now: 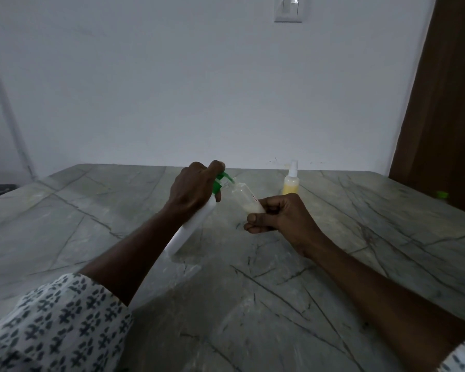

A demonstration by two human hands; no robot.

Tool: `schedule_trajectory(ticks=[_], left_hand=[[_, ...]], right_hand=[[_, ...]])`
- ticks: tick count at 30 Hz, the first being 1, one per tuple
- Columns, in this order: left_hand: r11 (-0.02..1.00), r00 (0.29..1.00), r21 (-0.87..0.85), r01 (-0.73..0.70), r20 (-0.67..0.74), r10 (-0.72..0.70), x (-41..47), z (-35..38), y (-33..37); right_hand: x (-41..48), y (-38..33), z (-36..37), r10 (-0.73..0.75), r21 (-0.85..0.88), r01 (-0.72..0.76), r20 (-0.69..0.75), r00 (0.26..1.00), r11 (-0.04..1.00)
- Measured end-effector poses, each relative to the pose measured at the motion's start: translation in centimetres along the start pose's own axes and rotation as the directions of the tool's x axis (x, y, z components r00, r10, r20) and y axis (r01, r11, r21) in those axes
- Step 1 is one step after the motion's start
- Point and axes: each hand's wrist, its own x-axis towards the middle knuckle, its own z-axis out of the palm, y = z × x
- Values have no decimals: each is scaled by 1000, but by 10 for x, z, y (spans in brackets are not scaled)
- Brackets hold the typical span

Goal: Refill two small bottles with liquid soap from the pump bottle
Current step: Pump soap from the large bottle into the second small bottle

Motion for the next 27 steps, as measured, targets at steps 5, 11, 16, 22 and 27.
schedule_trajectory(ticks=[5, 11, 16, 22, 27], left_hand=[[999, 1000, 36, 24, 0, -24, -1, 0, 1], [988, 998, 147, 44, -61, -35, -4, 4, 5], [987, 997, 156, 48, -75, -37, -4, 4, 9], [999, 999, 14, 29, 15, -29, -2, 1, 6], [990, 991, -140, 20, 135, -1, -2, -8, -1]], right_hand=[[0, -2, 1, -2, -22, 2, -5, 1000, 1000], [1, -2, -3, 15, -48, -17, -37, 999, 999], [0, -6, -2, 22, -6, -23, -65, 998, 1000], [0, -8, 0, 23, -7, -24, -63, 998, 1000], [-1, -12, 3, 18, 5, -18, -28, 999, 1000]])
